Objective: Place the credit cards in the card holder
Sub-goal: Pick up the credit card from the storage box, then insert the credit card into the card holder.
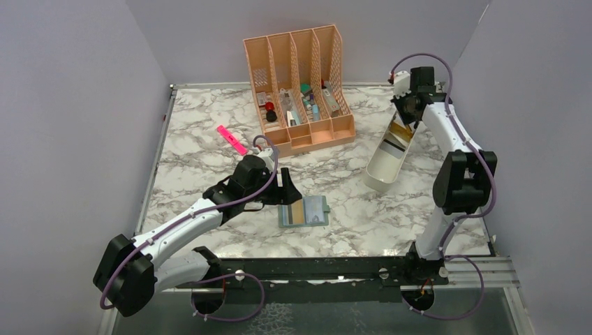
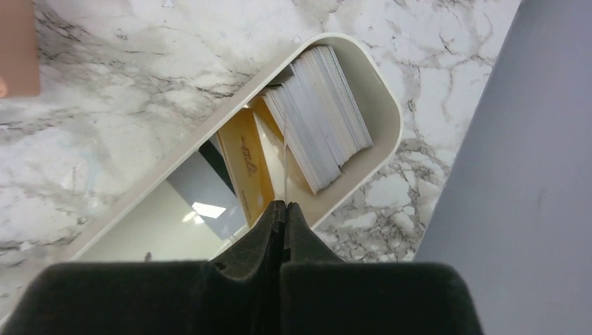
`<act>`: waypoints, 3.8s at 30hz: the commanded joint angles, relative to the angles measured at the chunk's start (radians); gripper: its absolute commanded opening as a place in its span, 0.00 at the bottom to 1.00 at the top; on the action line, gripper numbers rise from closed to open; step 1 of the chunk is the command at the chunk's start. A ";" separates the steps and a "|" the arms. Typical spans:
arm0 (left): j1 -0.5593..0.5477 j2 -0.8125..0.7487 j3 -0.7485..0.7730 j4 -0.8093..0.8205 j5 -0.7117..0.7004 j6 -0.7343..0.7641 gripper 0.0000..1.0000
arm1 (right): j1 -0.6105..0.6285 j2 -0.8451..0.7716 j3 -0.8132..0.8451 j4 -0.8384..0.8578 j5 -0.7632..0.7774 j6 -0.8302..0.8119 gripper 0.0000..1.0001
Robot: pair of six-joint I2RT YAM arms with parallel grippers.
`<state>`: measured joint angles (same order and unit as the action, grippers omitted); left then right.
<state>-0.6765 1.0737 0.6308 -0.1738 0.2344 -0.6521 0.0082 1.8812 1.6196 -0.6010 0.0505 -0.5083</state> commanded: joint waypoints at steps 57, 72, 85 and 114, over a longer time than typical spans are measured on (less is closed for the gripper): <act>0.008 -0.276 -0.094 0.178 -0.026 -0.295 0.00 | 0.482 -0.695 -0.948 0.752 -0.788 1.182 0.39; 0.007 -0.014 -0.223 0.332 0.059 -0.291 0.00 | 0.623 -0.414 -0.895 0.549 -0.386 0.990 0.39; 0.008 0.140 -0.267 0.468 0.094 -0.296 0.00 | 0.667 -0.301 -0.879 0.485 -0.236 0.921 0.28; 0.007 0.267 -0.303 0.593 0.084 -0.359 0.00 | 0.668 -0.286 -0.933 0.550 -0.264 0.942 0.24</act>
<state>-0.6735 1.3285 0.3435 0.3721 0.3035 -0.9989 0.6685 1.5692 0.7212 -0.0437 -0.2512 0.4438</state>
